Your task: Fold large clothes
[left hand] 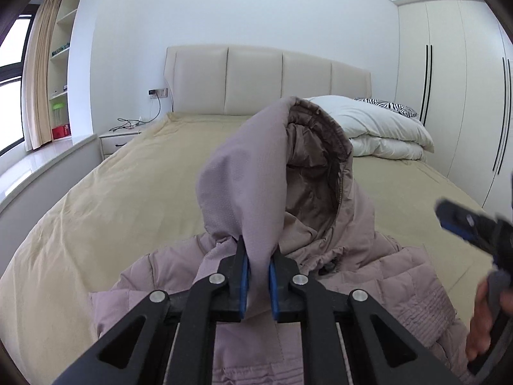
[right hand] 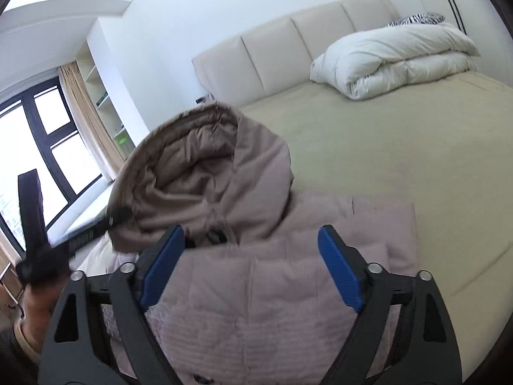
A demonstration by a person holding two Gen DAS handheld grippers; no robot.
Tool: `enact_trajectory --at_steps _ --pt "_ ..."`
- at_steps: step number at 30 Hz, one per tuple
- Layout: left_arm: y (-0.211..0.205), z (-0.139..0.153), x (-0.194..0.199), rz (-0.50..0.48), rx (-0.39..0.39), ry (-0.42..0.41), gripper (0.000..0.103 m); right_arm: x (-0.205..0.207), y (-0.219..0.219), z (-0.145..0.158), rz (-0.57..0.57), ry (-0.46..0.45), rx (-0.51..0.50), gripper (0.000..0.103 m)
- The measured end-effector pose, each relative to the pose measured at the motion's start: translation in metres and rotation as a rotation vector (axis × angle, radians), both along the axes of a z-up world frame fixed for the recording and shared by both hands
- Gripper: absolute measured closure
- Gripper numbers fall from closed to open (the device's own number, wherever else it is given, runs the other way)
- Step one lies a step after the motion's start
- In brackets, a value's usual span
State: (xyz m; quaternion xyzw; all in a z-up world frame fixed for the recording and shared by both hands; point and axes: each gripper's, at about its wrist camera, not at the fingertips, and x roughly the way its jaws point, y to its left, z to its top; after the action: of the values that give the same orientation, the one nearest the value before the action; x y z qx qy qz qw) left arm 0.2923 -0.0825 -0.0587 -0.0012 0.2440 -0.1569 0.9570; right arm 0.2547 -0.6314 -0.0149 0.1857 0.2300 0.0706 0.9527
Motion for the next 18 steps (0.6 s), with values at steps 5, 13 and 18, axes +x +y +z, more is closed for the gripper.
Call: enact_trajectory --at_steps 5,13,18 --pt "0.006 -0.01 -0.018 -0.007 -0.011 -0.039 0.093 0.092 0.012 0.037 0.022 0.085 -0.118 0.014" --pt "0.024 -0.016 -0.028 -0.017 -0.047 -0.042 0.096 0.198 0.021 0.021 0.013 0.299 -0.135 0.08" --pt "0.05 -0.021 -0.032 0.014 -0.14 0.024 0.097 0.159 0.024 0.028 0.01 0.187 -0.137 0.093"
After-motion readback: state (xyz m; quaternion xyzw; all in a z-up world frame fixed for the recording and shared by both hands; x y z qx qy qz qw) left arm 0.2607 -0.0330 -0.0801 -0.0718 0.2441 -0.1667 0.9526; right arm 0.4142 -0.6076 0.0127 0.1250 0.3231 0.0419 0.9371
